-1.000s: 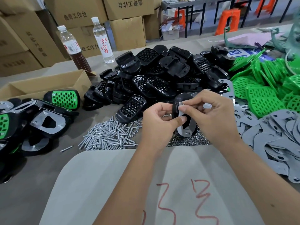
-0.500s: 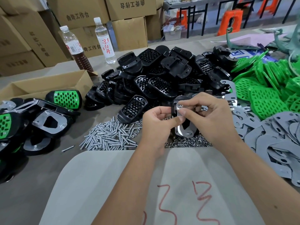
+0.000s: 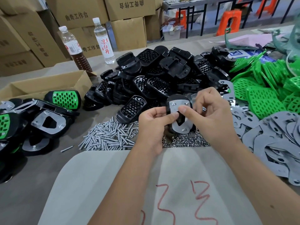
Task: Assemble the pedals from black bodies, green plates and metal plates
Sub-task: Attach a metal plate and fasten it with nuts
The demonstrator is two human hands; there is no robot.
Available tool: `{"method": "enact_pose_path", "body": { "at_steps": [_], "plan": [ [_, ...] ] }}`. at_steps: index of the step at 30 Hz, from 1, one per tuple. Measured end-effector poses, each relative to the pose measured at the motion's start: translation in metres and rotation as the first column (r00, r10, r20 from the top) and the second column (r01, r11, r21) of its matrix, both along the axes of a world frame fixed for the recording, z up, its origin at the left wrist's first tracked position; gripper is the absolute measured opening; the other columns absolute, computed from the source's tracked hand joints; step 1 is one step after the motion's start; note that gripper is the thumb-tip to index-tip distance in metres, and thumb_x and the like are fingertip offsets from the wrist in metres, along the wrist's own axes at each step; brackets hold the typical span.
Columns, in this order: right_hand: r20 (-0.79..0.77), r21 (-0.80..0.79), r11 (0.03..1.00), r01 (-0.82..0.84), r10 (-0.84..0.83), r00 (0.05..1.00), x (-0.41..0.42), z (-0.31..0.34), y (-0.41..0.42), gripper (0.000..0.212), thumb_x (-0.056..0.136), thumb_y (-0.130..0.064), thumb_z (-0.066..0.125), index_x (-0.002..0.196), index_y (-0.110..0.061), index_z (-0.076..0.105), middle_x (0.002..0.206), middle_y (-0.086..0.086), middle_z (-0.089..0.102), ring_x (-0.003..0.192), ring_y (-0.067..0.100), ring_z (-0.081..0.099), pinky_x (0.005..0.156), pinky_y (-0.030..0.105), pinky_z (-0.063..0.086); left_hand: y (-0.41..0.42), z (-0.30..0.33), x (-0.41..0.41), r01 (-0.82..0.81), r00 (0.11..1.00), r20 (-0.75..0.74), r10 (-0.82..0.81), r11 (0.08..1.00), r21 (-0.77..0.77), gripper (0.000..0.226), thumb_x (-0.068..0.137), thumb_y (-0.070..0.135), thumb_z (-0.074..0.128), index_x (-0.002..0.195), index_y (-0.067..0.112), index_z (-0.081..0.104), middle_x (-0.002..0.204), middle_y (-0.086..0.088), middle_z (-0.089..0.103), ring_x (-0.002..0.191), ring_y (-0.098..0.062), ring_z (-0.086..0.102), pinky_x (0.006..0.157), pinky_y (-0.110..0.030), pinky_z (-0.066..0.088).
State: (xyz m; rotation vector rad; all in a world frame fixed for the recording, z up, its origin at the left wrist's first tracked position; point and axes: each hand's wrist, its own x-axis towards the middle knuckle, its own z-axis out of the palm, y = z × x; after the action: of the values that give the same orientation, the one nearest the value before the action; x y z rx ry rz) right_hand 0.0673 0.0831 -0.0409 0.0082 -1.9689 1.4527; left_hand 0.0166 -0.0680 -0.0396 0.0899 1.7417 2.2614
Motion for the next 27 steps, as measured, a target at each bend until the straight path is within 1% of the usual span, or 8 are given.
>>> {"method": "enact_pose_path", "body": {
  "at_steps": [4, 7, 12, 15, 17, 20, 24, 27],
  "plan": [
    [0.069, 0.118, 0.991, -0.058, 0.050, 0.996, 0.000, 0.003, -0.003, 0.022, 0.084, -0.041, 0.080, 0.104, -0.034, 0.079, 0.115, -0.001, 0.054, 0.073, 0.010, 0.046, 0.073, 0.017, 0.047, 0.001, 0.000, 0.001, 0.014, 1.000, -0.008, -0.014, 1.000, -0.002, 0.023, 0.079, -0.004, 0.083, 0.101, -0.002, 0.075, 0.091, -0.020, 0.075, 0.086, -0.036, 0.073, 0.082, -0.048, 0.062],
    [0.053, 0.034, 0.998, -0.044, 0.042, 0.998, -0.001, 0.005, -0.003, 0.026, 0.080, -0.041, 0.082, 0.081, -0.018, 0.070, 0.103, 0.005, 0.054, 0.077, 0.019, 0.049, 0.070, 0.018, 0.046, 0.000, -0.001, 0.001, 0.015, 1.000, -0.013, -0.015, 1.000, -0.009, 0.021, 0.080, -0.006, 0.082, 0.100, -0.002, 0.075, 0.088, -0.018, 0.076, 0.084, -0.035, 0.074, 0.079, -0.046, 0.063],
    [0.058, 0.068, 0.995, -0.079, 0.075, 0.995, 0.001, 0.005, -0.004, 0.022, 0.081, -0.037, 0.081, 0.101, -0.028, 0.079, 0.111, 0.001, 0.057, 0.071, 0.009, 0.047, 0.073, 0.019, 0.047, 0.001, 0.000, 0.002, 0.013, 1.000, -0.014, -0.013, 1.000, 0.004, 0.022, 0.079, -0.003, 0.083, 0.099, -0.001, 0.075, 0.091, -0.020, 0.077, 0.083, -0.034, 0.075, 0.073, -0.041, 0.063],
    [0.044, 0.015, 0.999, -0.043, 0.043, 0.998, 0.001, 0.005, -0.006, 0.029, 0.076, -0.037, 0.086, 0.071, -0.015, 0.068, 0.101, 0.002, 0.057, 0.082, 0.010, 0.055, 0.073, 0.020, 0.048, -0.001, 0.003, 0.002, 0.007, 1.000, 0.008, -0.008, 0.999, 0.039, 0.036, 0.064, 0.008, 0.088, 0.096, 0.000, 0.075, 0.089, -0.019, 0.078, 0.079, -0.032, 0.076, 0.068, -0.038, 0.064],
    [0.034, 0.021, 0.999, -0.041, 0.041, 0.999, 0.001, 0.004, -0.005, 0.033, 0.077, -0.037, 0.085, 0.073, -0.014, 0.061, 0.095, 0.006, 0.055, 0.085, 0.018, 0.057, 0.070, 0.024, 0.049, 0.000, 0.003, 0.002, -0.011, 1.000, 0.023, 0.009, 0.998, 0.056, 0.038, 0.063, 0.006, 0.088, 0.098, -0.001, 0.075, 0.092, -0.021, 0.078, 0.081, -0.034, 0.077, 0.072, -0.042, 0.066],
    [0.030, 0.130, 0.991, -0.016, 0.012, 0.999, 0.000, 0.006, -0.009, 0.016, 0.088, -0.023, 0.079, 0.096, -0.026, 0.065, 0.104, 0.000, 0.055, 0.079, 0.016, 0.056, 0.065, 0.022, 0.050, 0.002, 0.001, 0.005, -0.079, 0.993, -0.084, 0.079, 0.997, 0.006, 0.026, 0.077, -0.006, 0.084, 0.100, 0.001, 0.075, 0.092, -0.017, 0.079, 0.087, -0.035, 0.077, 0.078, -0.047, 0.064],
    [0.028, 0.287, 0.958, 0.018, -0.027, 0.999, -0.003, 0.003, -0.017, 0.012, 0.097, -0.027, 0.065, 0.107, -0.025, 0.058, 0.110, -0.002, 0.046, 0.090, 0.009, 0.055, 0.072, 0.013, 0.046, 0.006, 0.002, 0.014, -0.234, 0.920, -0.334, 0.203, 0.971, -0.056, 0.023, 0.080, 0.000, 0.087, 0.096, 0.008, 0.073, 0.084, -0.001, 0.080, 0.071, -0.011, 0.077, 0.060, -0.022, 0.059],
    [0.010, 0.365, 0.929, 0.054, -0.062, 0.998, -0.004, 0.002, -0.018, 0.006, 0.102, -0.027, 0.051, 0.106, -0.023, 0.054, 0.109, -0.003, 0.041, 0.093, 0.006, 0.052, 0.072, 0.014, 0.044, 0.012, 0.000, 0.022, -0.333, 0.835, -0.502, 0.225, 0.933, -0.136, 0.022, 0.081, 0.009, 0.087, 0.096, 0.016, 0.072, 0.083, 0.005, 0.078, 0.074, -0.014, 0.077, 0.066, -0.041, 0.064]
  ]
}}
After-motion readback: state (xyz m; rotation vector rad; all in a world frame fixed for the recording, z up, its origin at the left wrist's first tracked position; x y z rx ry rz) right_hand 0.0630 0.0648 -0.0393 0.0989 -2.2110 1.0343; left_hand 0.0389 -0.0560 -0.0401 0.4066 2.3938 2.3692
